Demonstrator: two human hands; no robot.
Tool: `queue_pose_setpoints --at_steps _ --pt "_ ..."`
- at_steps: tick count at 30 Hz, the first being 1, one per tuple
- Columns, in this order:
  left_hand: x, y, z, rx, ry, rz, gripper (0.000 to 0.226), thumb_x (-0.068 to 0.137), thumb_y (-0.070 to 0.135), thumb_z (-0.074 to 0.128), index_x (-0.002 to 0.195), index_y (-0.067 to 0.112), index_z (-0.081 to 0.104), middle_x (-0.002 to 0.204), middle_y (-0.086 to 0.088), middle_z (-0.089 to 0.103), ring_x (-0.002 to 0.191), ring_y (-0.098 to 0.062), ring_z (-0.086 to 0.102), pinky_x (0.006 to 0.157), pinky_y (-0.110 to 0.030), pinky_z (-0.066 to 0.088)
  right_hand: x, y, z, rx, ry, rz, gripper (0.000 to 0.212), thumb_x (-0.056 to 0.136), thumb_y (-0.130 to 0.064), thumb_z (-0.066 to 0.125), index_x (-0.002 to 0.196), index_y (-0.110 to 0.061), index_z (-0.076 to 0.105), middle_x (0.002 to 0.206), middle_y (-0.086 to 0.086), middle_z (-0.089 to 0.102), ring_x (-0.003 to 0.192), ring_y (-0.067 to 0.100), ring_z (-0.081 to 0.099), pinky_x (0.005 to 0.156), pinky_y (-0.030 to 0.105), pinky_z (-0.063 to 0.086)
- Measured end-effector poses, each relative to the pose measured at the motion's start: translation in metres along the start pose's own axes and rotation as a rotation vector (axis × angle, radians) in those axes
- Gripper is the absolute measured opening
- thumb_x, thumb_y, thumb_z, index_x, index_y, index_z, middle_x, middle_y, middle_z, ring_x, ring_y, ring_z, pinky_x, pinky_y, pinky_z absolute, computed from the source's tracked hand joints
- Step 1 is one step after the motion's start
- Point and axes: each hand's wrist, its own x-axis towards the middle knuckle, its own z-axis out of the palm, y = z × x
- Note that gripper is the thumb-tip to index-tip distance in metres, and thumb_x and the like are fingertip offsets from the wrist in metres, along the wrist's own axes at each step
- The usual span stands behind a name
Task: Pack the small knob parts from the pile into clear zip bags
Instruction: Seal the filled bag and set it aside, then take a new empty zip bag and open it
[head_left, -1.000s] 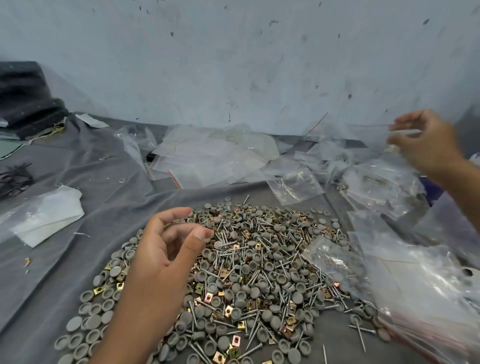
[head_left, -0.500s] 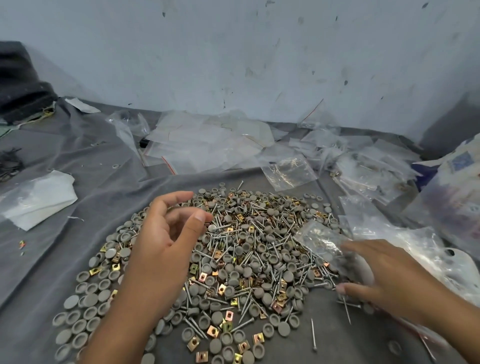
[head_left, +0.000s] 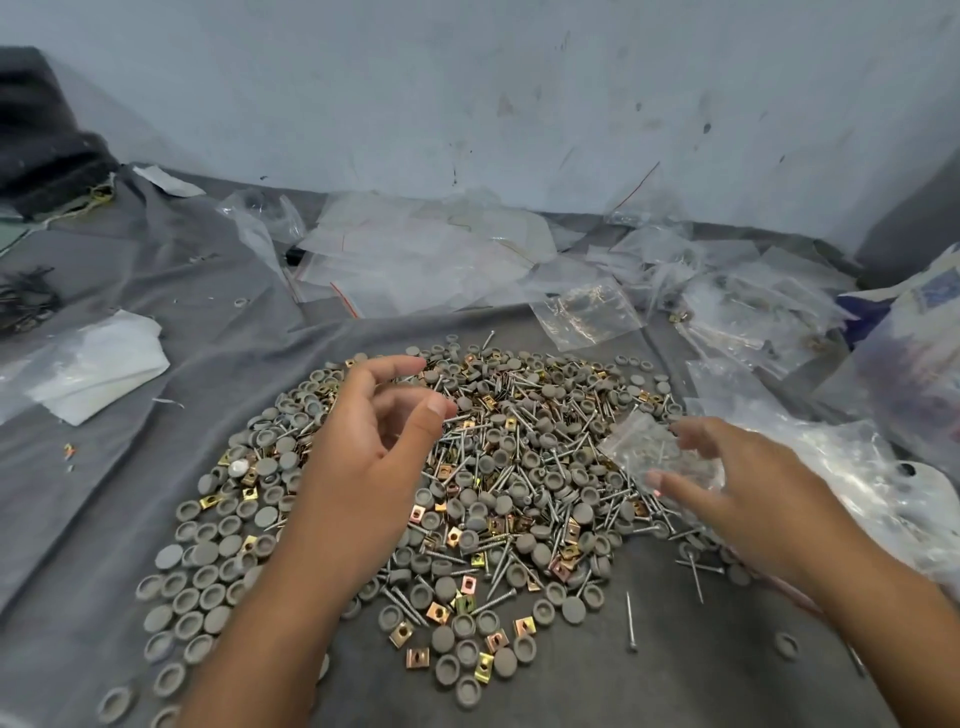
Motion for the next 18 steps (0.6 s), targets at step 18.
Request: queue_pose_setpoints --at_steps 18 --pt "-0.002 0.011 0.007 -0.336 -0.176 -0.183 0.05 0.078 0.072 0.058 0.1 0.03 0.074 0.102 0.002 0.076 0.083 -0.011 0.069 0.071 -0.029 0.048 -0.008 -0.137 0.007 0.564 0.427 -0.568 0.003 0.095 -0.023 0.069 0.096 -0.02 0.071 0.093 -0.017 0.067 0.087 -0.007 0.06 0.078 0.007 0.042"
